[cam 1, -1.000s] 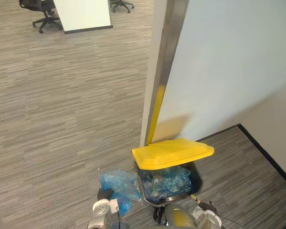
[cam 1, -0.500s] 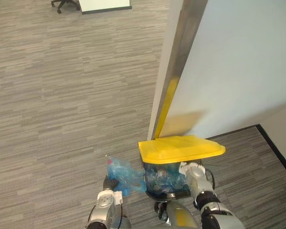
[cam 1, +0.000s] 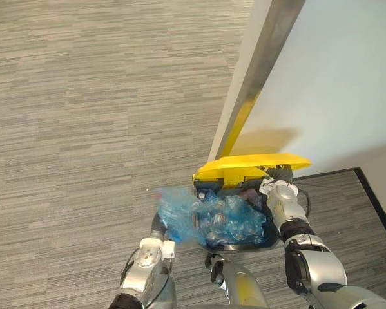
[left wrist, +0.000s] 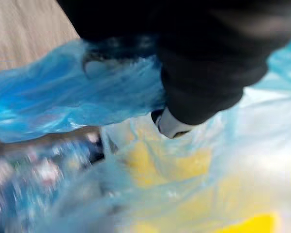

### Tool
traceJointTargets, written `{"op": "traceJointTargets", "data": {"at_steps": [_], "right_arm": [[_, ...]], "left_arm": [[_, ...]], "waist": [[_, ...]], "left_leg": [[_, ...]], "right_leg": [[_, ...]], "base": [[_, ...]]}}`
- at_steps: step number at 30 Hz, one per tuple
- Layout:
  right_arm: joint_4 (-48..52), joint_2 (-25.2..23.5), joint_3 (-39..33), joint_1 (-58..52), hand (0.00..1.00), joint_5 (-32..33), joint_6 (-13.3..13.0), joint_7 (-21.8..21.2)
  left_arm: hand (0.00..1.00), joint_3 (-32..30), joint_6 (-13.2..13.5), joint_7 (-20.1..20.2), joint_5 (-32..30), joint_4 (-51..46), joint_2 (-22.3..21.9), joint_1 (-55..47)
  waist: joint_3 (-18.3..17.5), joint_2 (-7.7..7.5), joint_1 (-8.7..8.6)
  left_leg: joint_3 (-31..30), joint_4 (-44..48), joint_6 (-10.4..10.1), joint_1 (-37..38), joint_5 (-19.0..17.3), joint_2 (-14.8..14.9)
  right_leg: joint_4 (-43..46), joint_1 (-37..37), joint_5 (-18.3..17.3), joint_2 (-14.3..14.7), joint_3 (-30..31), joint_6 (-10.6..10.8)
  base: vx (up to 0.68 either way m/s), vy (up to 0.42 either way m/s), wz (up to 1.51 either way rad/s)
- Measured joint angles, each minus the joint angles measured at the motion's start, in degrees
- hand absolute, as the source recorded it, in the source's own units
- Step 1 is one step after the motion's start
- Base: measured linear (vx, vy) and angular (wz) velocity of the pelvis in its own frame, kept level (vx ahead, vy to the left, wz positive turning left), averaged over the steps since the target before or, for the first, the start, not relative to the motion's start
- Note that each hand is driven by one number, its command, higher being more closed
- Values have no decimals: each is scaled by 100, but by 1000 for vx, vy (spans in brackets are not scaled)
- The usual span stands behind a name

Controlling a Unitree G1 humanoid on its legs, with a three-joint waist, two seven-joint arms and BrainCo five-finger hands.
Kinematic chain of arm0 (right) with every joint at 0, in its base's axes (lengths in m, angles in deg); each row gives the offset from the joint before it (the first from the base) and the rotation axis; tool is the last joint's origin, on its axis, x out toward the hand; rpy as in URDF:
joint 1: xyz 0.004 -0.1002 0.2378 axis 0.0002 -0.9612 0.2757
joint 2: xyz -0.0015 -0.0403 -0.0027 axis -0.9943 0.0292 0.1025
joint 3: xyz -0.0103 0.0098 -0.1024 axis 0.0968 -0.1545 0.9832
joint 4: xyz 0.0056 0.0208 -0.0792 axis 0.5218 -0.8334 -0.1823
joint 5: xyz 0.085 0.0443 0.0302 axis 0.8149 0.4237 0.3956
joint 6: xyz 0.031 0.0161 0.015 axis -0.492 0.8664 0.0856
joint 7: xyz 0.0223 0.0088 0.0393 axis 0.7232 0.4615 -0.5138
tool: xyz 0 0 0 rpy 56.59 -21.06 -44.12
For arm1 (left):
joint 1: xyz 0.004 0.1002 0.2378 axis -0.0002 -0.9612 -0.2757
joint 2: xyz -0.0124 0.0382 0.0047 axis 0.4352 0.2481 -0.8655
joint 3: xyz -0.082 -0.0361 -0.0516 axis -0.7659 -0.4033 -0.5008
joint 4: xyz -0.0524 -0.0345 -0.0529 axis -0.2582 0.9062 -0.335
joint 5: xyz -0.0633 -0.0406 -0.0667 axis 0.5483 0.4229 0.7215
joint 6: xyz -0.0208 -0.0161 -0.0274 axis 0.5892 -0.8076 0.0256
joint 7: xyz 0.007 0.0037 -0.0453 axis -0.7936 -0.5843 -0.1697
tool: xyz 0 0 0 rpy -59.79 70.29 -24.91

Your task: Gather rubbish on tea table into small bin, then transfer packed bag to large trash can.

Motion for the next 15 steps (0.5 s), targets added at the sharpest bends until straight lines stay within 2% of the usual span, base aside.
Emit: {"op": "traceJointTargets", "data": {"at_steps": [4, 10, 15], "right_arm": [[1, -3, 7, 255, 0, 1, 75, -62], [2, -5, 51, 434, 0, -14, 294, -167], [61, -9, 200, 503, 0, -56, 365, -258]], "left_arm": [[100, 887, 21, 271, 94, -812, -21, 98], [100, 1570, 42, 351, 228, -1138, -299, 549], [100, 1828, 46, 345, 207, -1139, -499, 747]], "waist": [[3, 1, 13], [4, 3, 16], [4, 2, 17]], "left_leg": [[126, 97, -21, 4, -84, 69], [303, 110, -17, 43, -86, 67], [489, 110, 1, 69, -97, 57]], "right_leg": [[6, 0, -4, 88, 63, -3], [7, -28, 22, 106, 189, -57], [7, -100, 85, 125, 354, -147]], "base": [[-29, -51, -11], [-22, -33, -11], [-17, -18, -20]]}}
